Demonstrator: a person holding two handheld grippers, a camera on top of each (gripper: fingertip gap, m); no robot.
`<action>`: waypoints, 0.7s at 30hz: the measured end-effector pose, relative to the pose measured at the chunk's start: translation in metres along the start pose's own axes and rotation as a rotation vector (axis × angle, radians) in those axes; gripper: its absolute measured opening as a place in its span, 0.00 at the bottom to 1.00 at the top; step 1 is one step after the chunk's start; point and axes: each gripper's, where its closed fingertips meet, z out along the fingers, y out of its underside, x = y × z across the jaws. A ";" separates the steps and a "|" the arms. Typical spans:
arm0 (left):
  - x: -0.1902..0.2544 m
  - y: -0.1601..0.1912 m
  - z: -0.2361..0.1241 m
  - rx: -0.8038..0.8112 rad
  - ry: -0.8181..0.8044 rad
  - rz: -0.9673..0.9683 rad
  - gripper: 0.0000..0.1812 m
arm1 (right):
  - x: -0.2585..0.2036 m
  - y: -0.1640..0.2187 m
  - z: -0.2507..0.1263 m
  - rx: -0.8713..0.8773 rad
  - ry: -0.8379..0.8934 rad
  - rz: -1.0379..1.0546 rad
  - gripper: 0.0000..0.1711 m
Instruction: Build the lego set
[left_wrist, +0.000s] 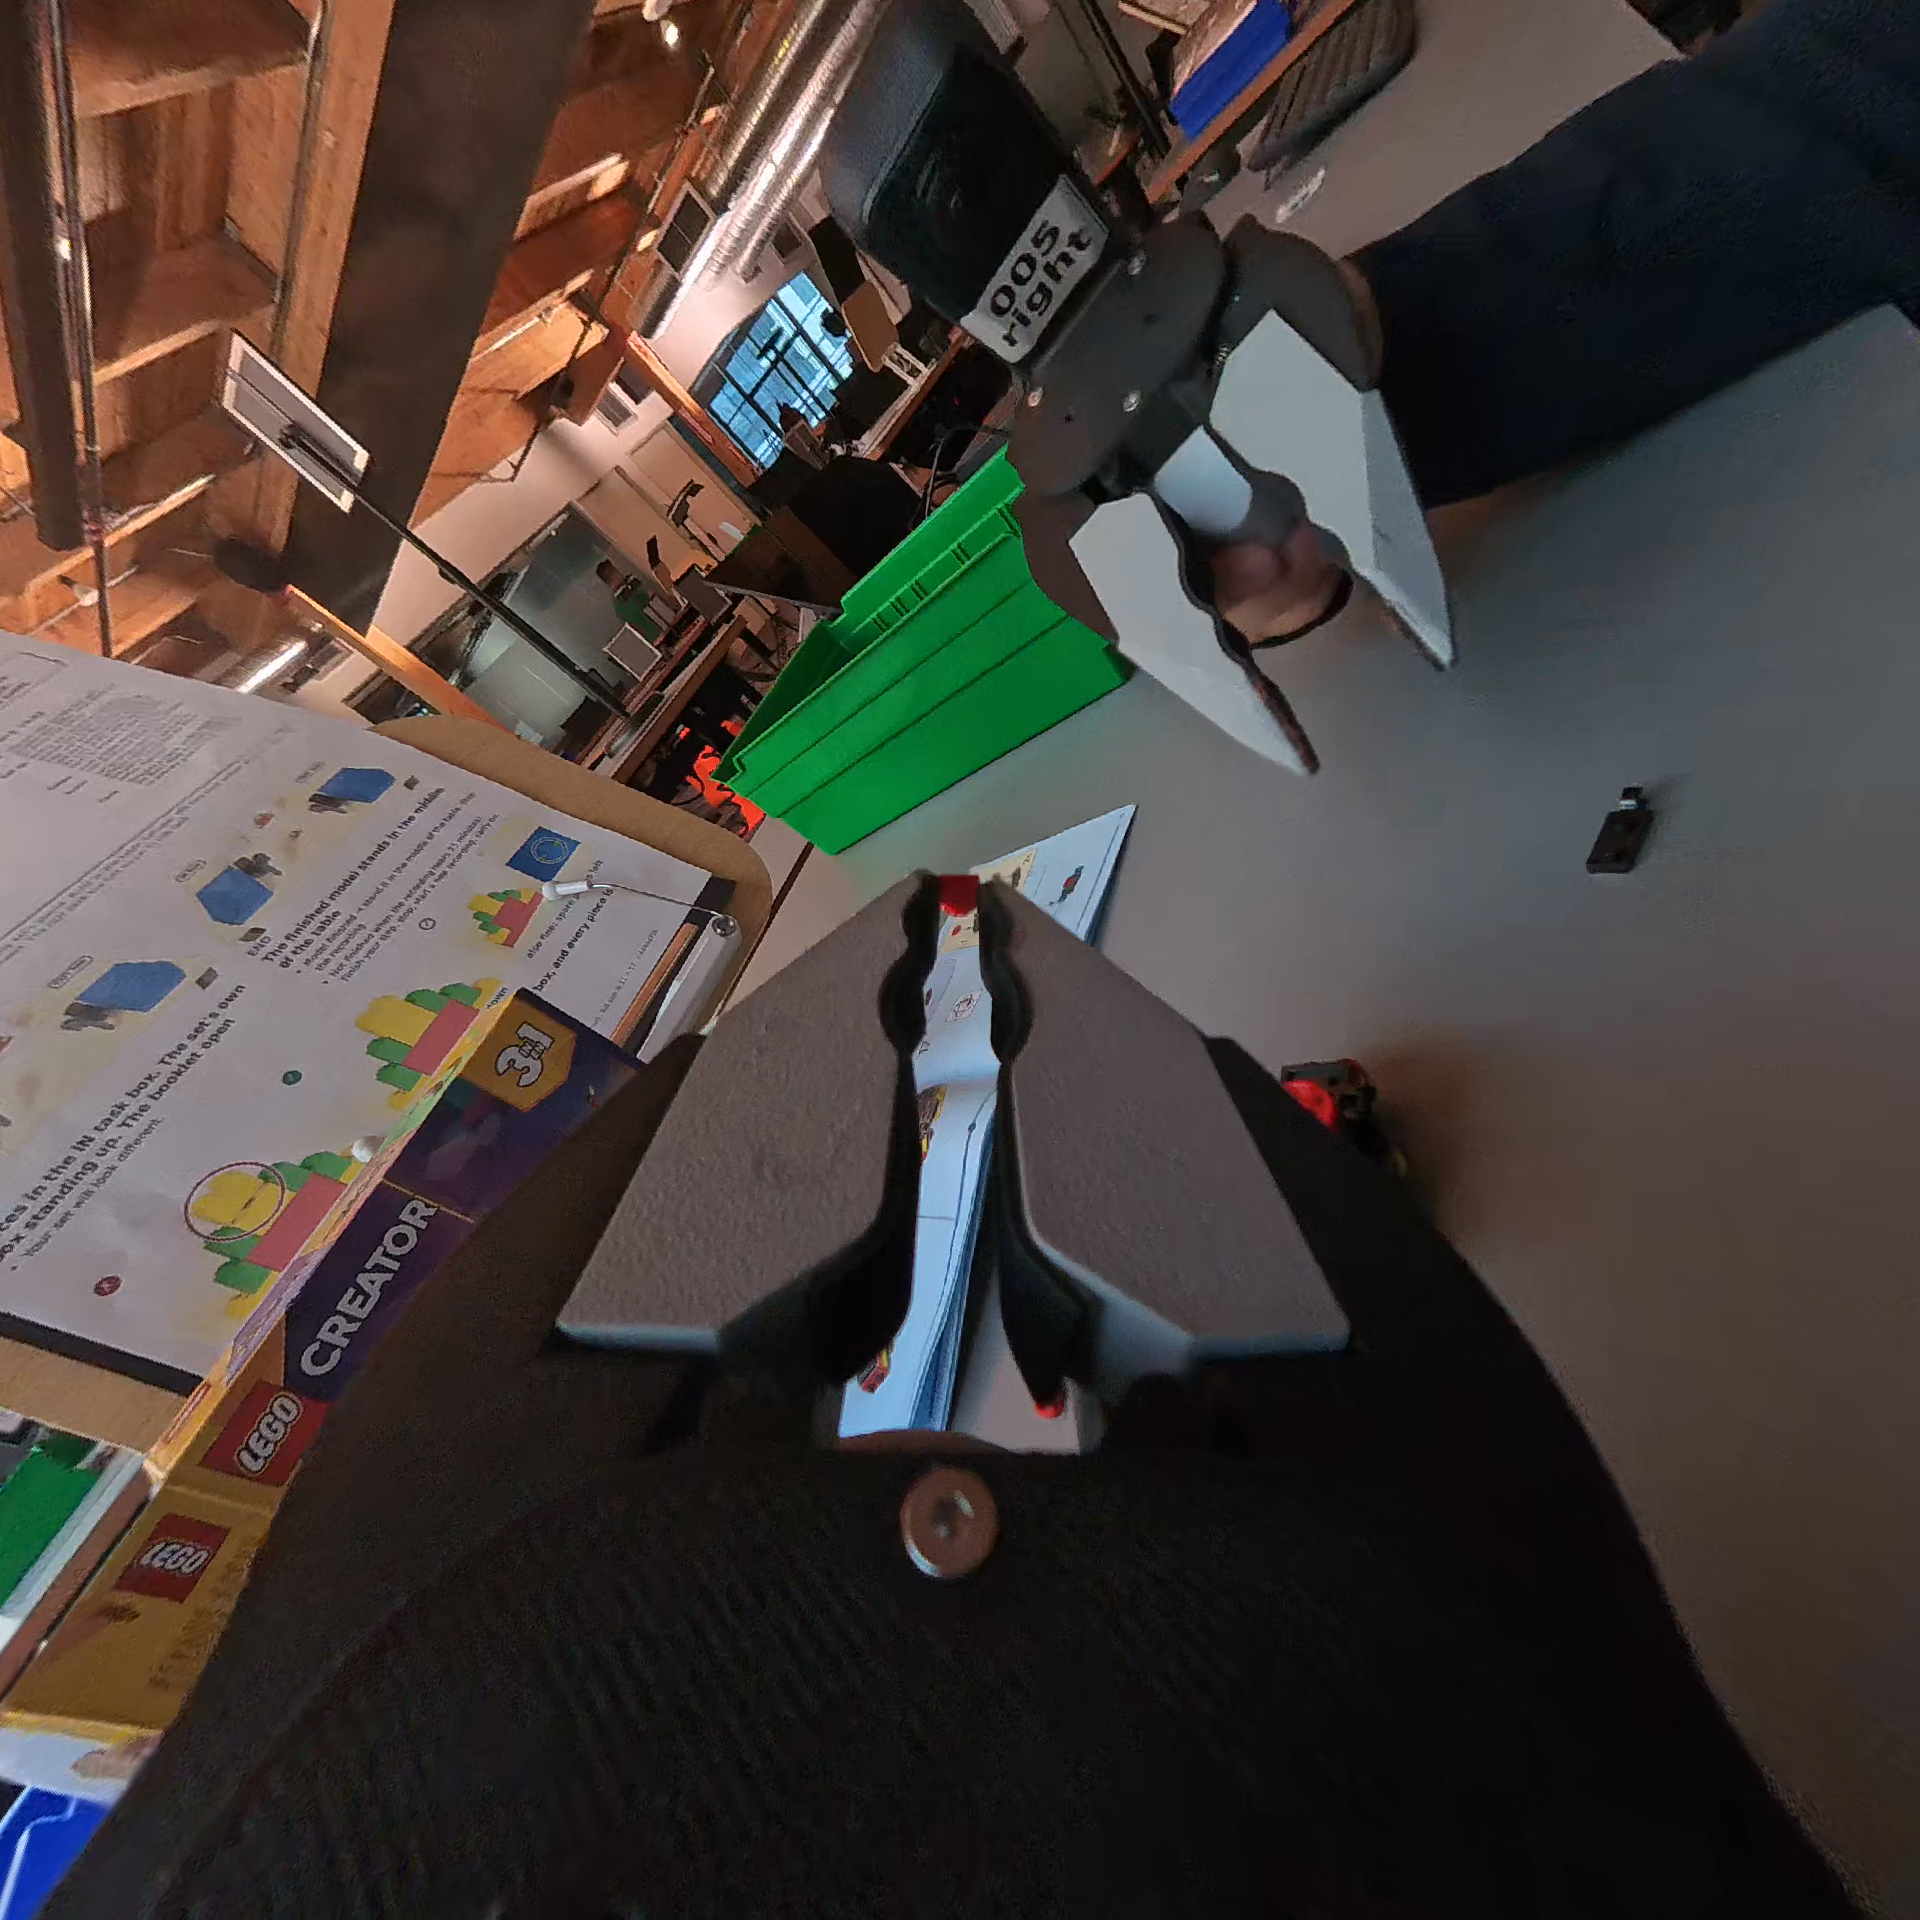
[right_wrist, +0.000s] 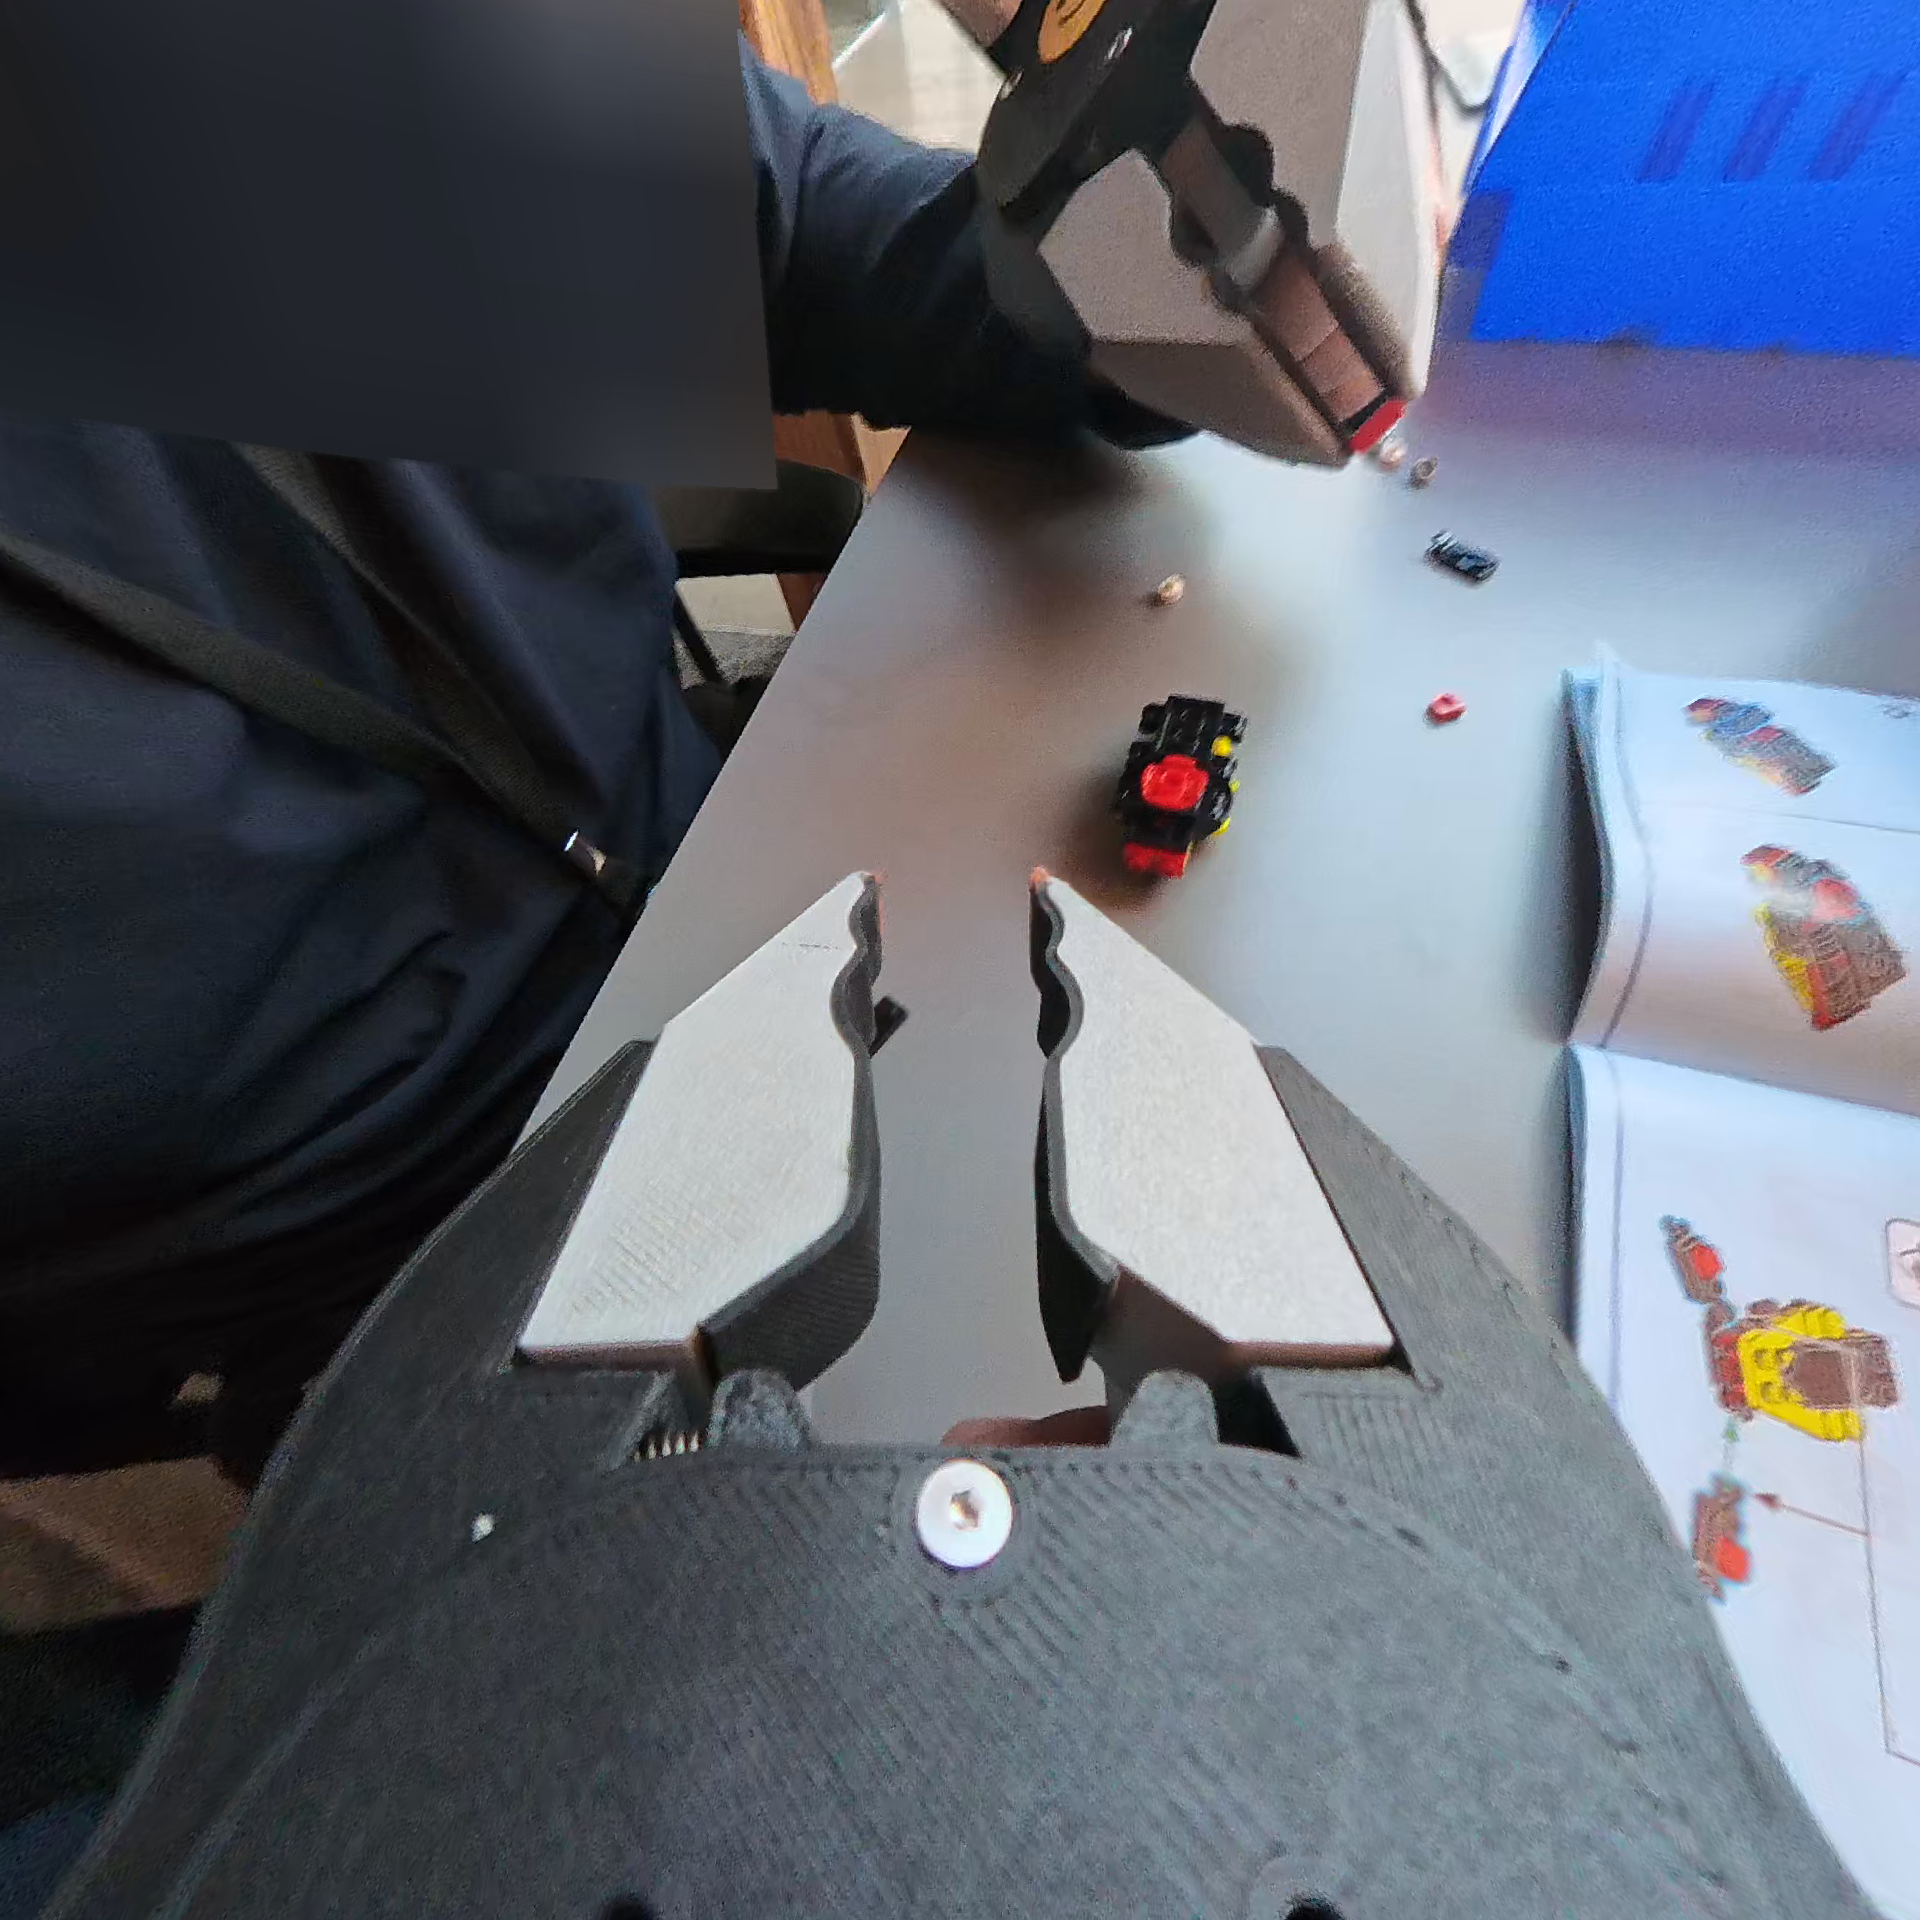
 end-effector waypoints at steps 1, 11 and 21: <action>0.002 0.001 0.001 -0.006 0.002 0.012 0.03 | -0.004 0.008 0.000 -0.028 -0.028 0.014 0.14; 0.003 0.004 0.001 -0.018 0.009 0.018 0.03 | -0.028 0.059 0.024 -0.296 -0.176 0.076 0.12; 0.008 0.007 0.006 -0.029 0.025 0.022 0.03 | -0.046 0.046 0.029 -0.245 -0.278 0.075 0.12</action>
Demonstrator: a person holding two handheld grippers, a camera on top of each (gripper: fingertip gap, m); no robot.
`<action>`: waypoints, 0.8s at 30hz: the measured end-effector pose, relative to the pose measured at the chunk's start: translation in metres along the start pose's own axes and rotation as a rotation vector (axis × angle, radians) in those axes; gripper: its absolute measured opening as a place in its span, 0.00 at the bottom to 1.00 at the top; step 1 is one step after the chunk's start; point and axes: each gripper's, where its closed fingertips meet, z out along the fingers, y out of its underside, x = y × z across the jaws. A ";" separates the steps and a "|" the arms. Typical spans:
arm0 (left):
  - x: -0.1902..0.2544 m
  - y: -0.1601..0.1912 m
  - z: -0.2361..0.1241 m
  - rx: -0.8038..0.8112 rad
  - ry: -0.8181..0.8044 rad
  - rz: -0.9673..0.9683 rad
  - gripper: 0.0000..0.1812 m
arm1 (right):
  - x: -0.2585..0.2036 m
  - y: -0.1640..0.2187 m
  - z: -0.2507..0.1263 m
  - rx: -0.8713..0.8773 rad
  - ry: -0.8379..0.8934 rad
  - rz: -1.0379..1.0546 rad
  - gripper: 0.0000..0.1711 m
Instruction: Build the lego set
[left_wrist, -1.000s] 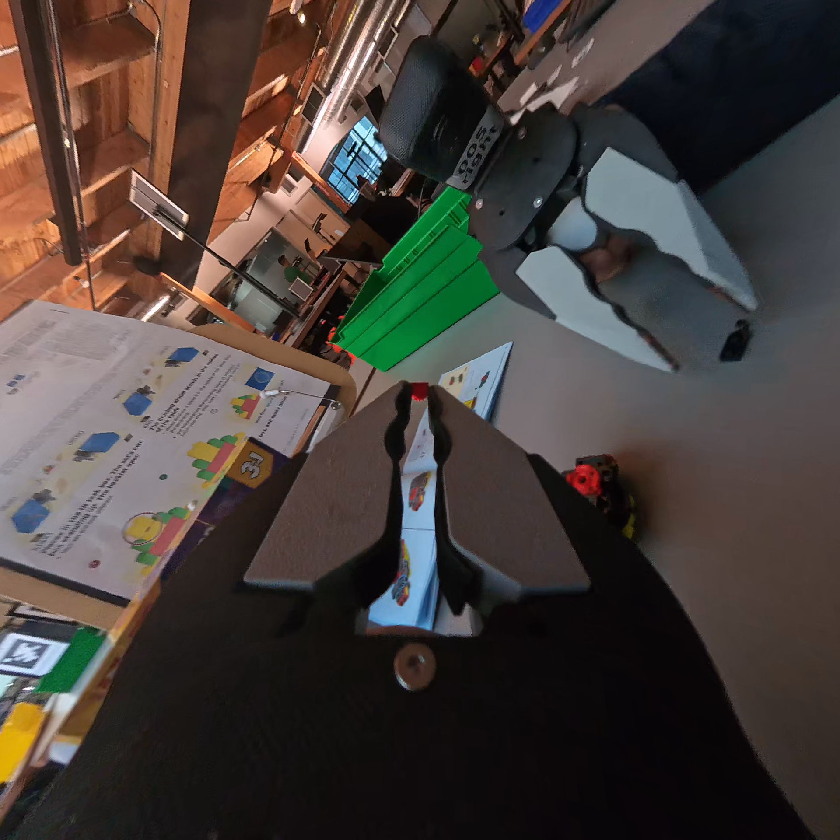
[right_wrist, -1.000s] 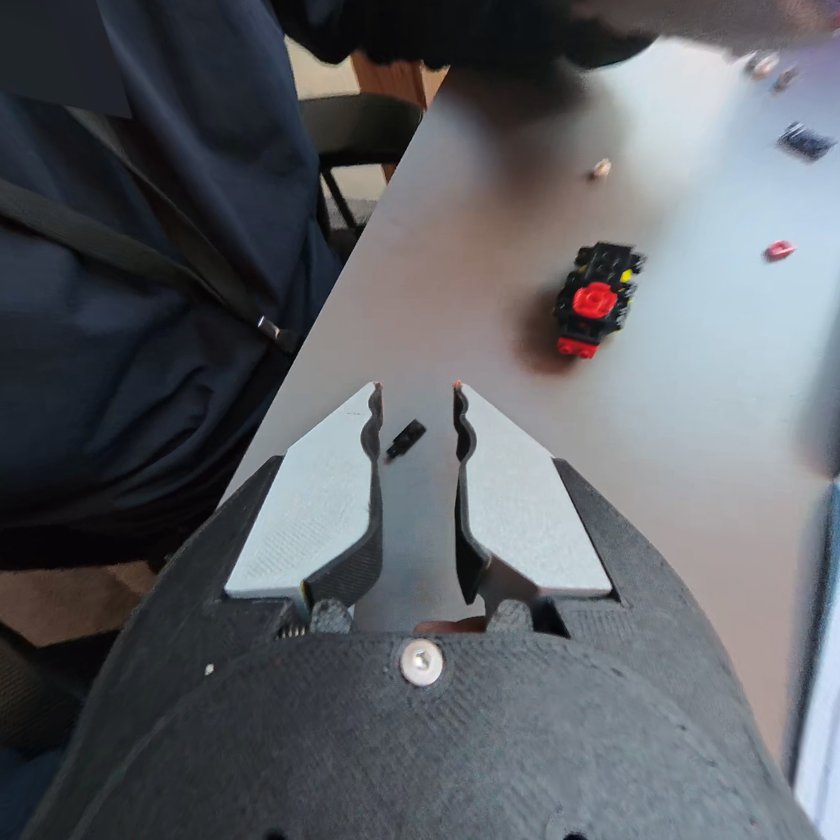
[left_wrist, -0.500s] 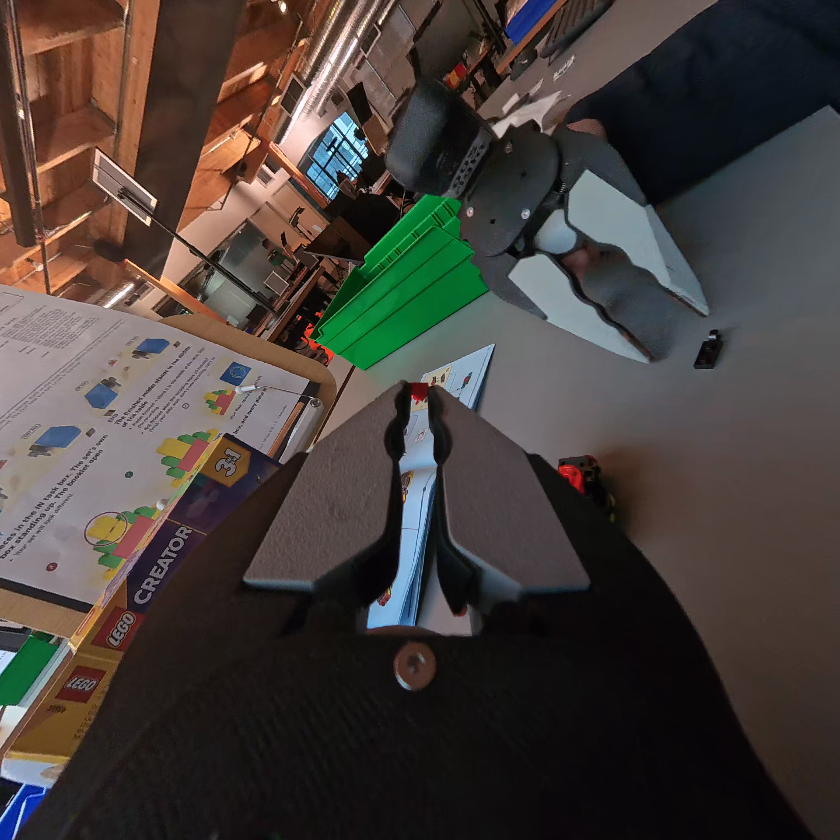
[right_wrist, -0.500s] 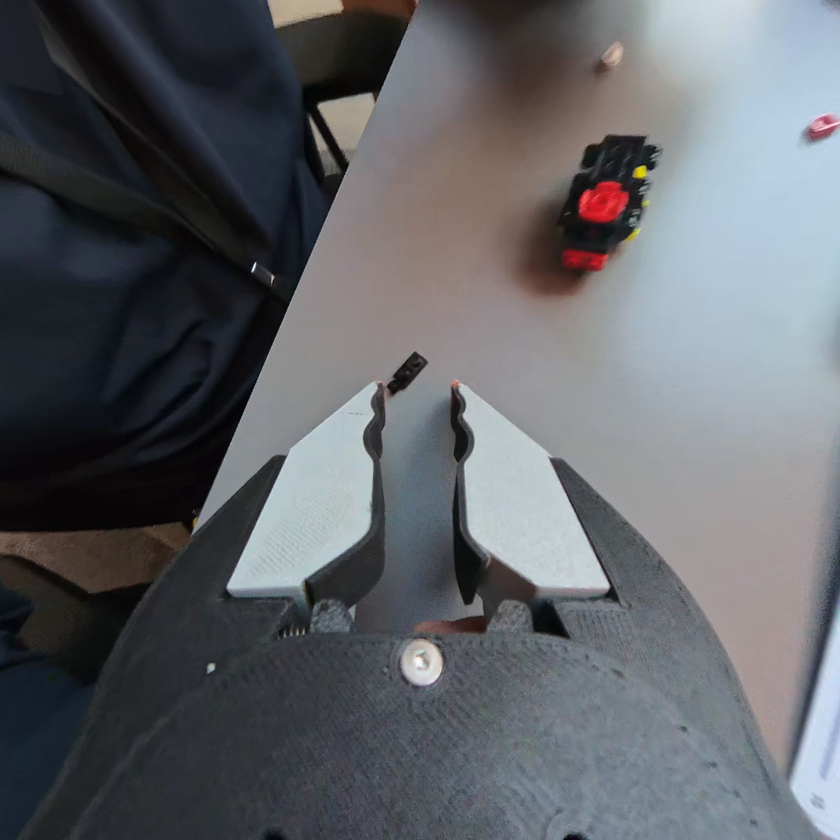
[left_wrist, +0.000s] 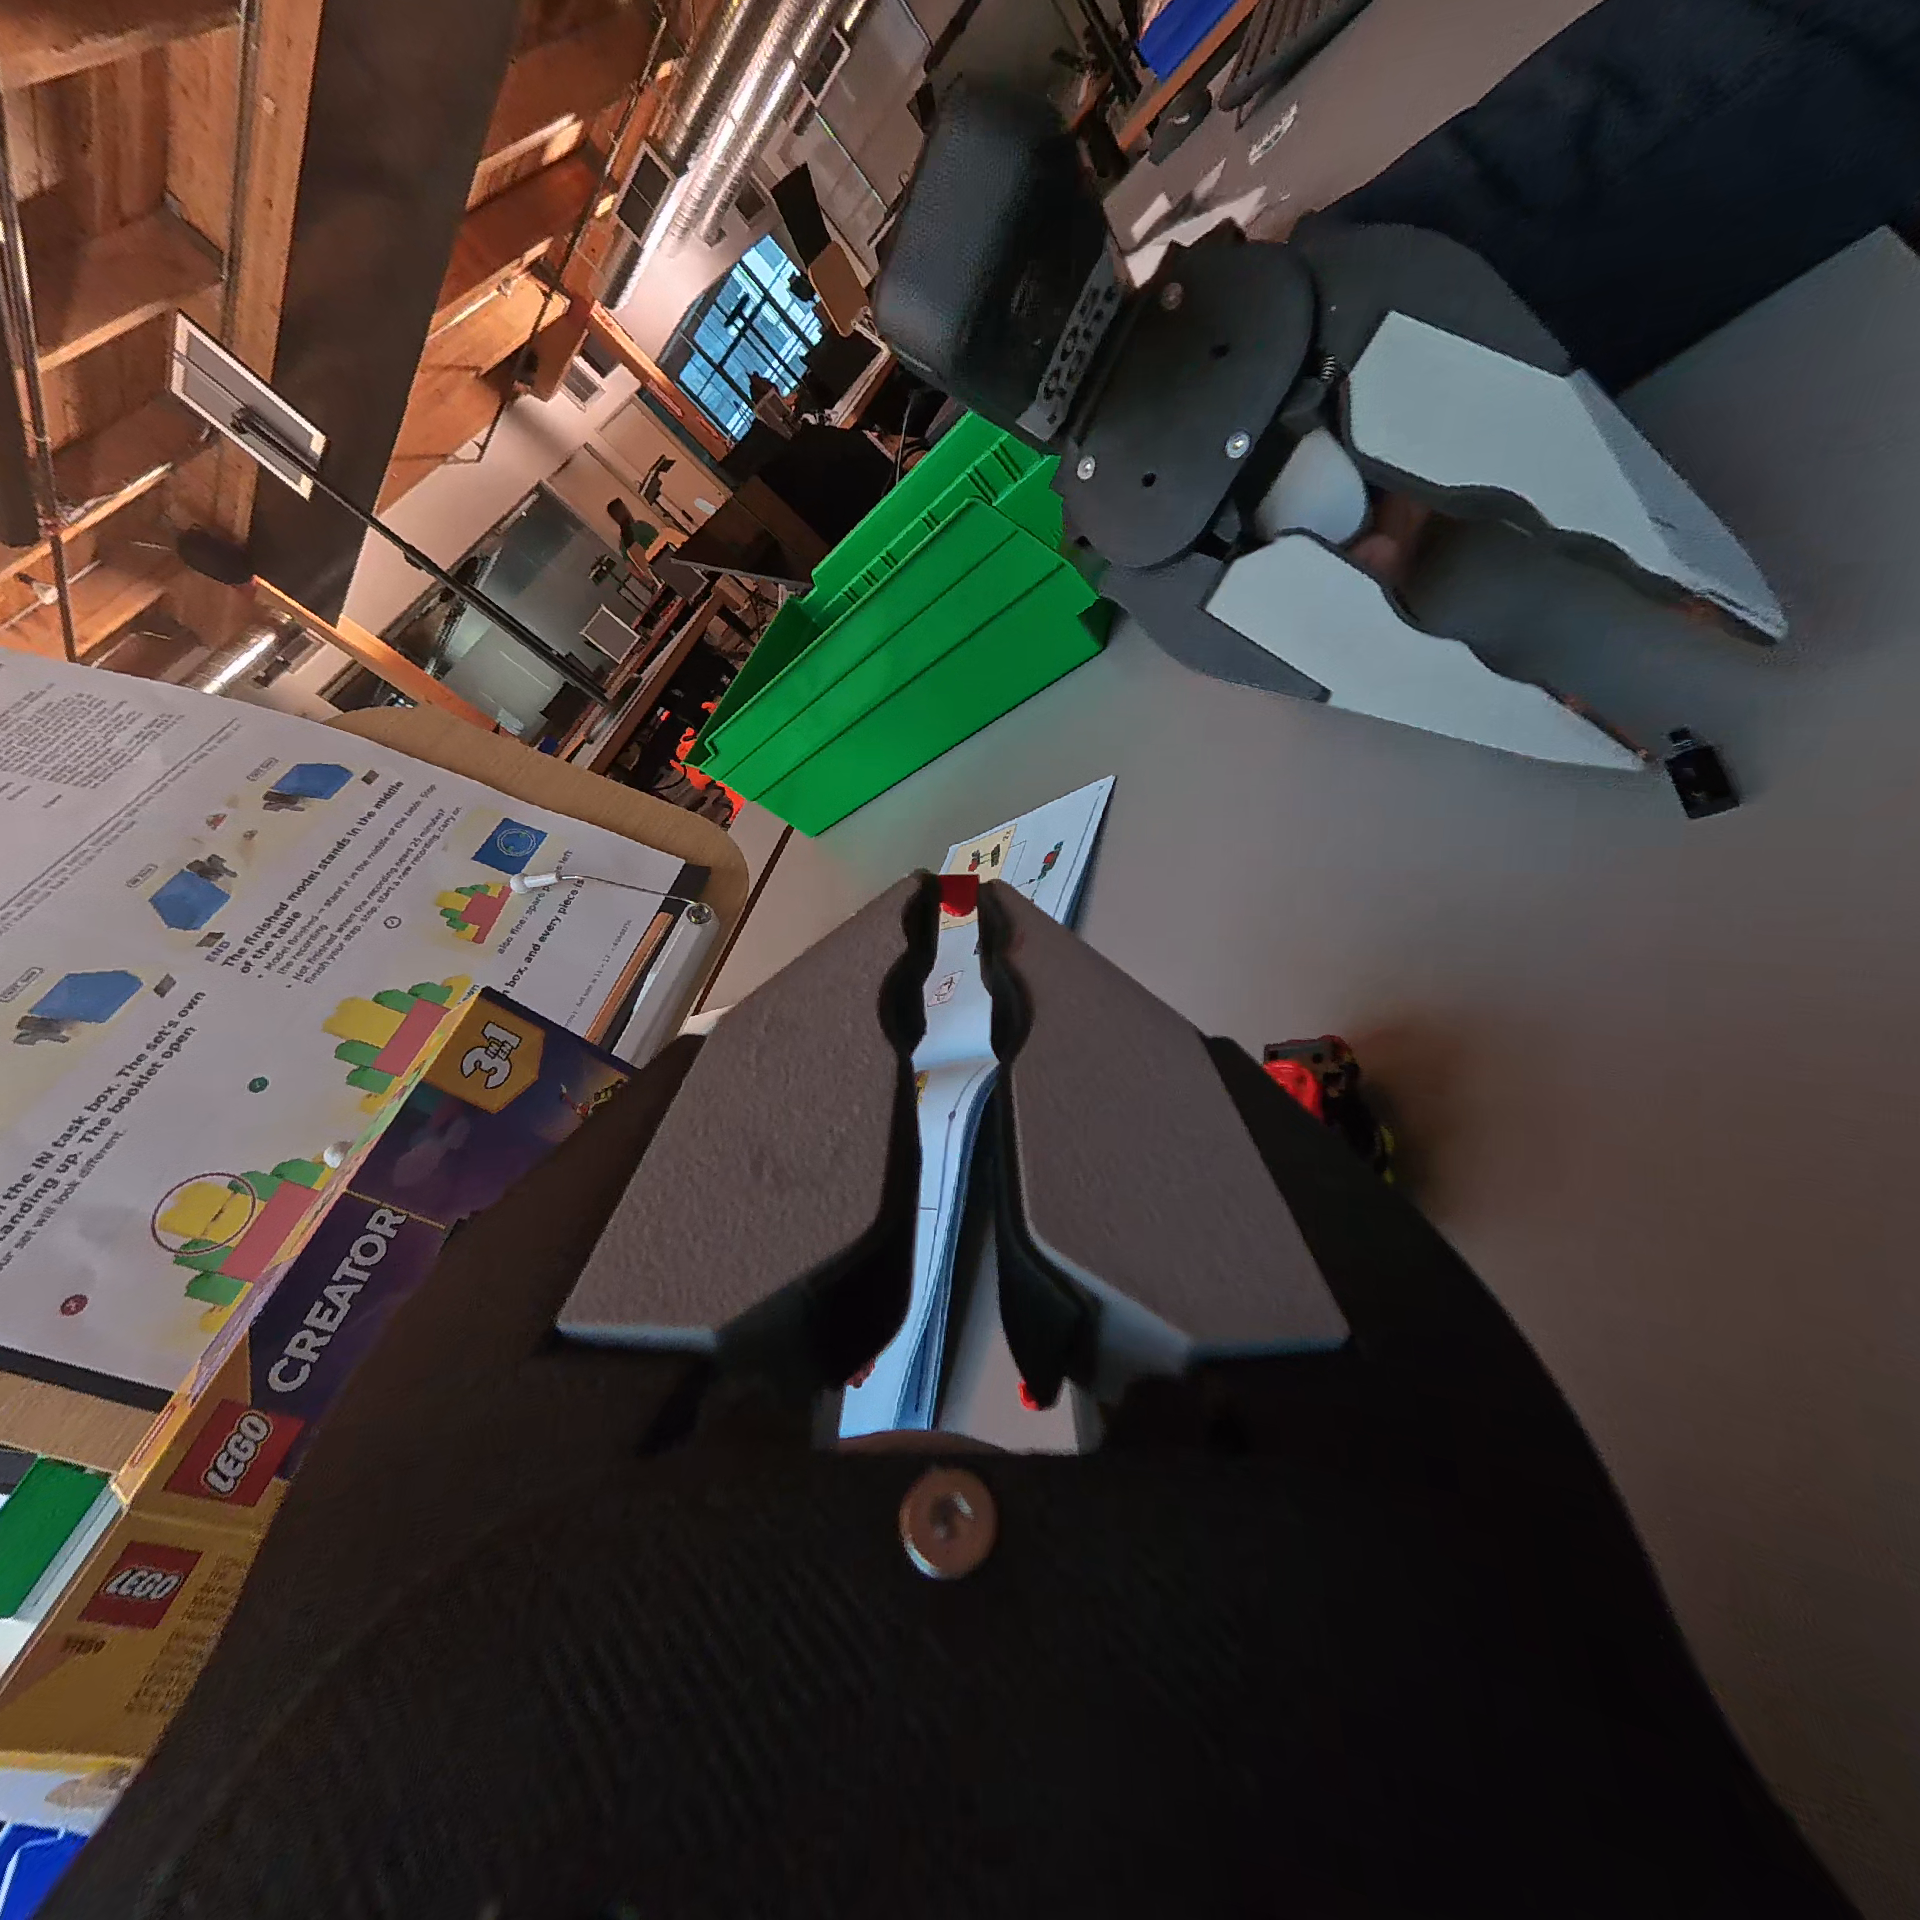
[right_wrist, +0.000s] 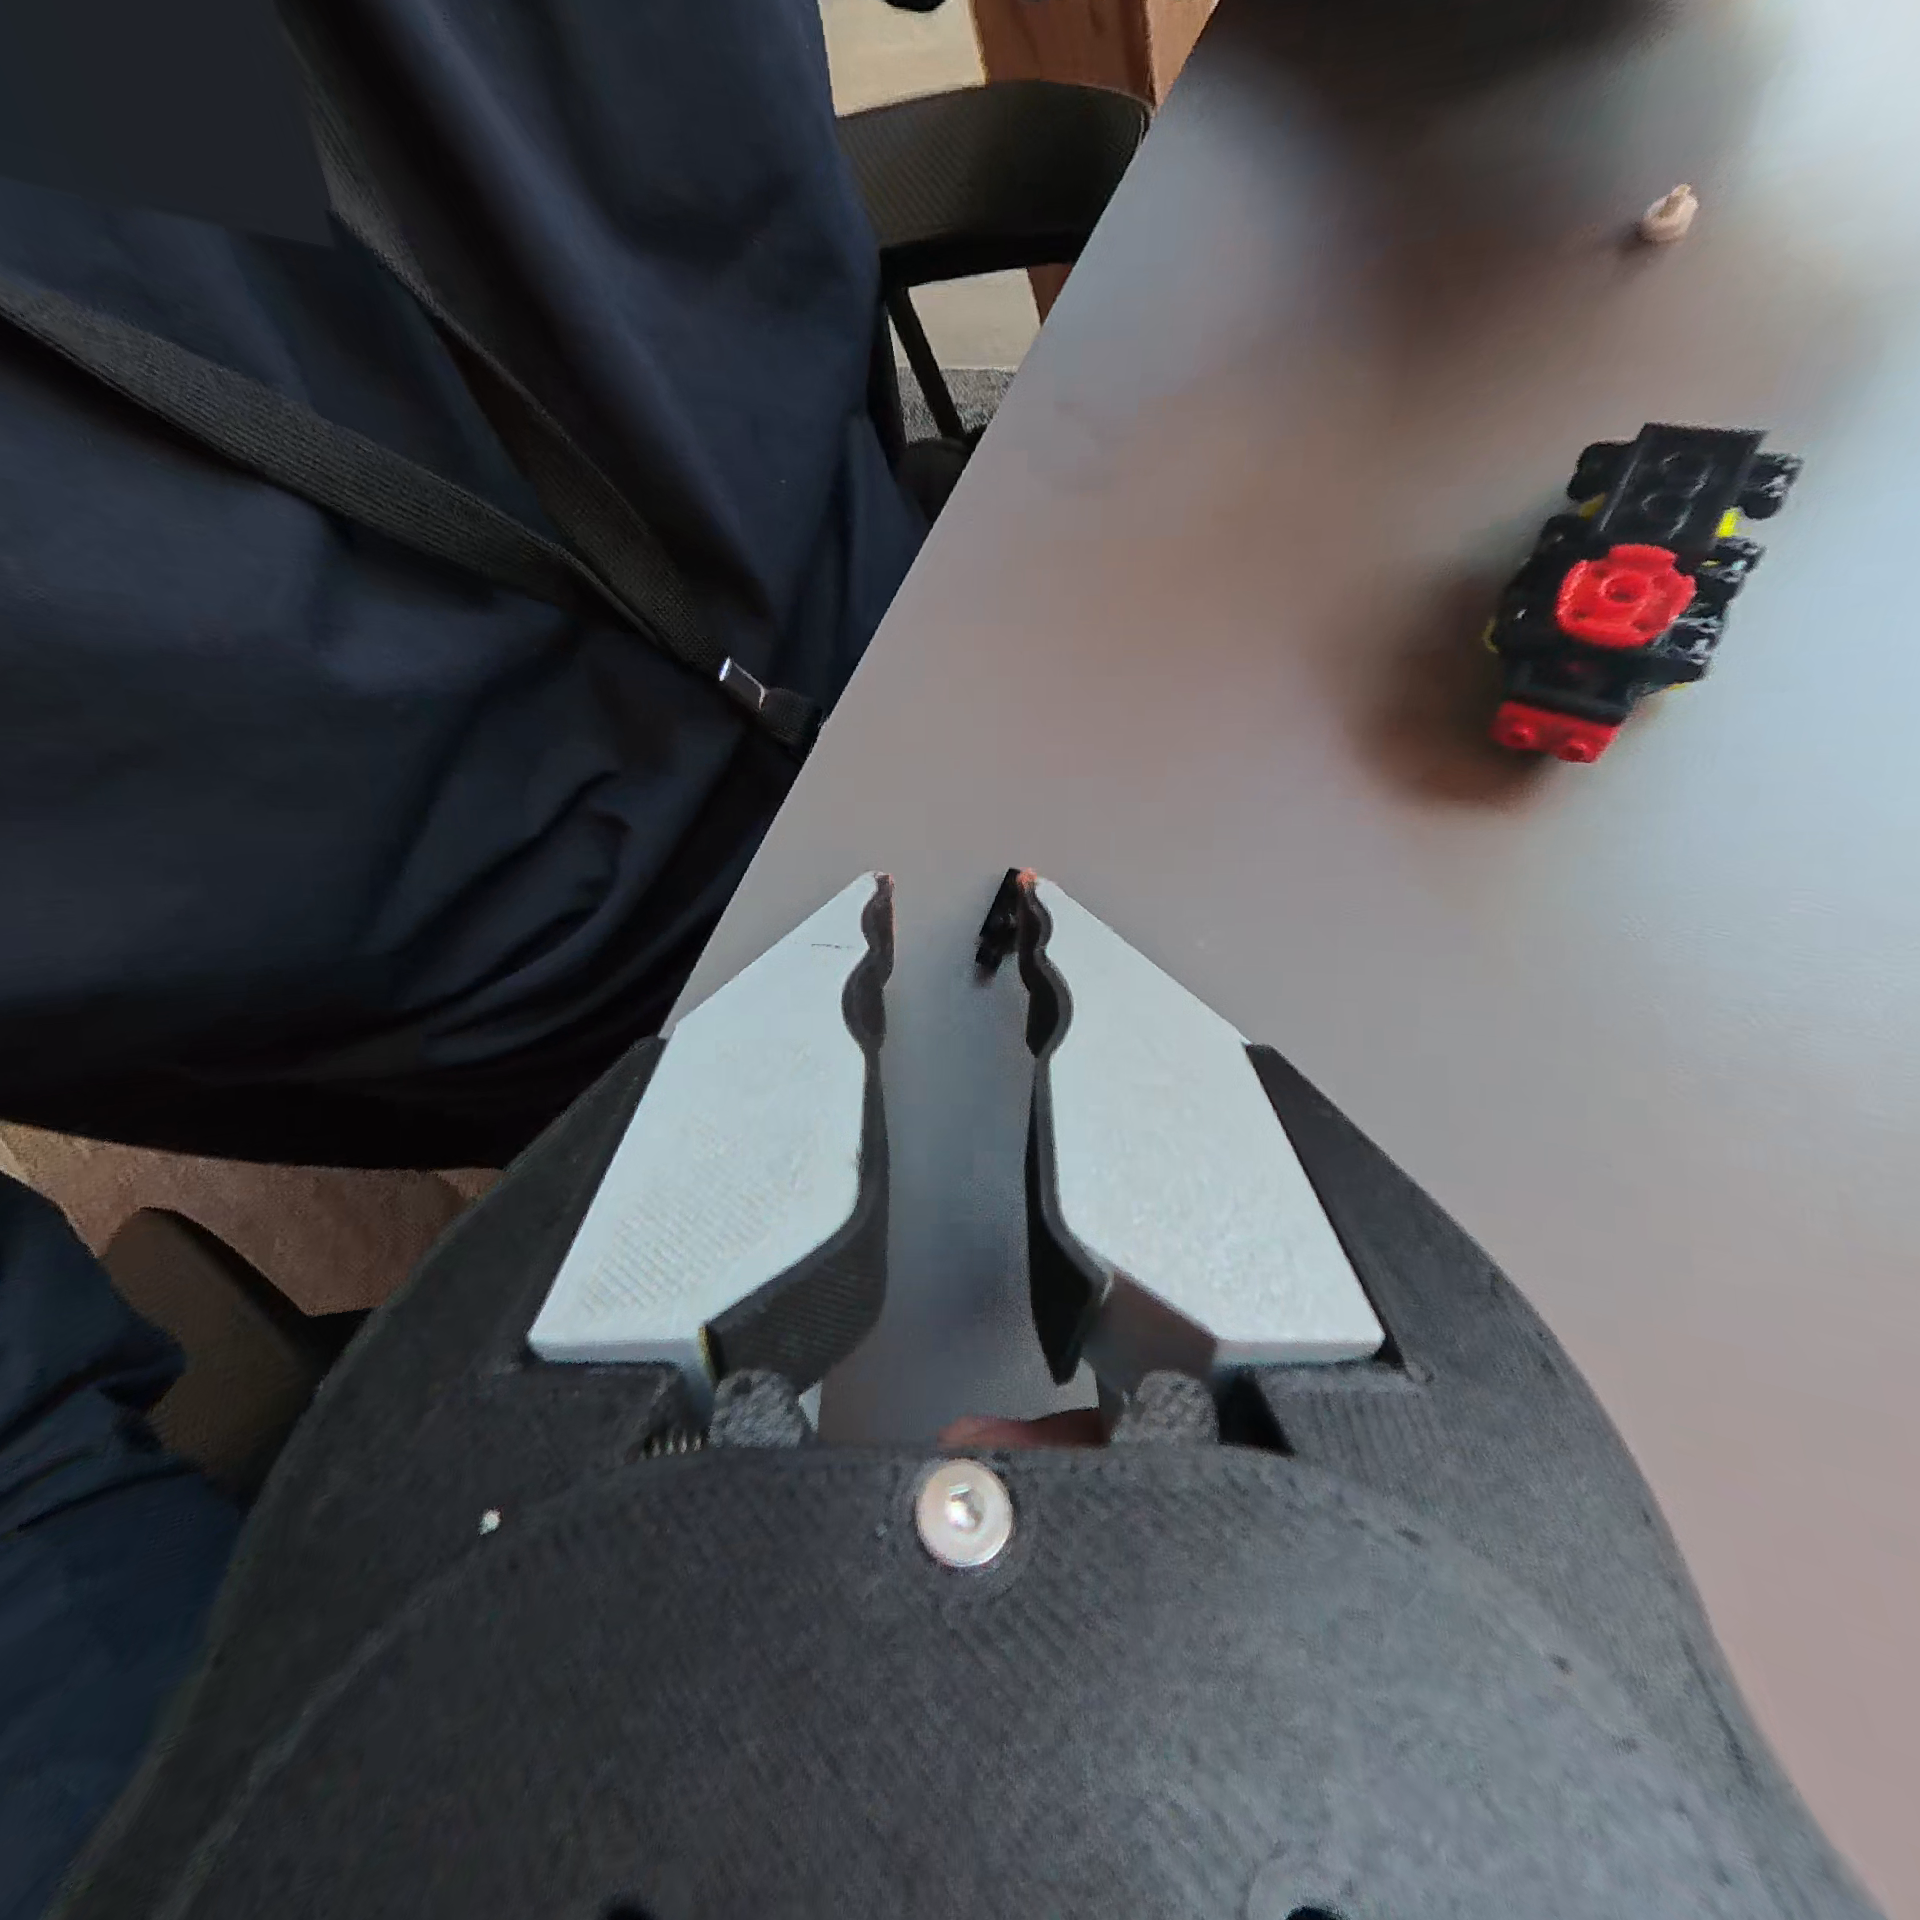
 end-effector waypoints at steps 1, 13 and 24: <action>0.000 0.000 0.000 0.000 0.002 -0.003 0.03 | 0.001 -0.002 -0.004 0.020 0.004 0.003 0.11; 0.002 -0.002 0.006 -0.001 -0.024 0.017 0.03 | 0.005 0.009 -0.003 -0.034 0.091 -0.008 0.14; -0.005 0.004 0.003 -0.019 -0.047 0.011 0.03 | 0.019 -0.002 0.001 -0.174 0.368 -0.069 0.13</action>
